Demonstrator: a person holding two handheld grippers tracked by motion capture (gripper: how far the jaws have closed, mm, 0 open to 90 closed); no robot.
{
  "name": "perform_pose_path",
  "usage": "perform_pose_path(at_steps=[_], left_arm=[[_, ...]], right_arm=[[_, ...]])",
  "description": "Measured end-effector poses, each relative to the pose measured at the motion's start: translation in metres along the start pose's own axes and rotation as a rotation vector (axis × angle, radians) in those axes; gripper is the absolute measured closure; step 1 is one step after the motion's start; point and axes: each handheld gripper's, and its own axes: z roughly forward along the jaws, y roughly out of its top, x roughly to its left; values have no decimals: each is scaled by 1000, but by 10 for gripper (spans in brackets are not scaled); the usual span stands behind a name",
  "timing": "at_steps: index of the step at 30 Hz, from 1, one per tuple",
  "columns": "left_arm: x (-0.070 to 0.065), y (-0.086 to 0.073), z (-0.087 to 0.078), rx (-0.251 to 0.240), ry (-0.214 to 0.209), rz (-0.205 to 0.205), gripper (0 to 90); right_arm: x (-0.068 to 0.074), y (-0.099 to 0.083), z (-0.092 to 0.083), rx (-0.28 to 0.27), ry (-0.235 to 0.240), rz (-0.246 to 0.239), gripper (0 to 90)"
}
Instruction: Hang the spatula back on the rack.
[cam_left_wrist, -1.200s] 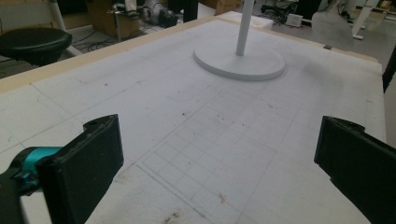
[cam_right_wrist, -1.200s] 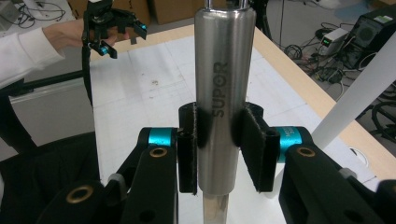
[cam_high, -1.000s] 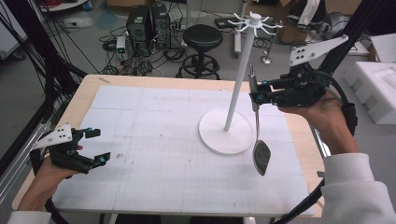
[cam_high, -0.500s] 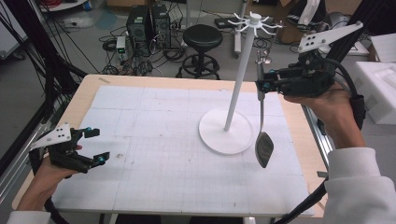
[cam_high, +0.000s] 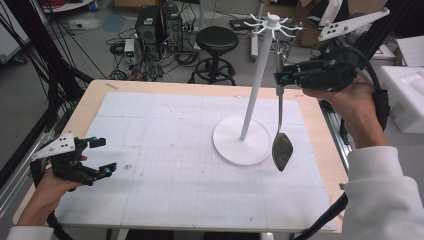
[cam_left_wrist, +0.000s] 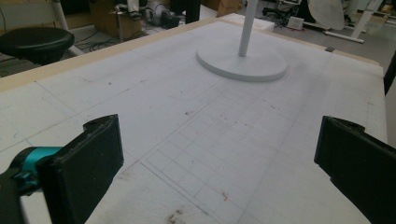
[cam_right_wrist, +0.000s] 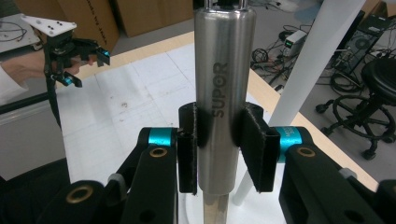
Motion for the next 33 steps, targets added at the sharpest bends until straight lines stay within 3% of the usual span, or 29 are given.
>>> perform_pose_path(at_steps=[33], left_arm=[[1,0,0,-4,0,-6,17]], right_arm=[[-18,7,13,32,-73,47,693]])
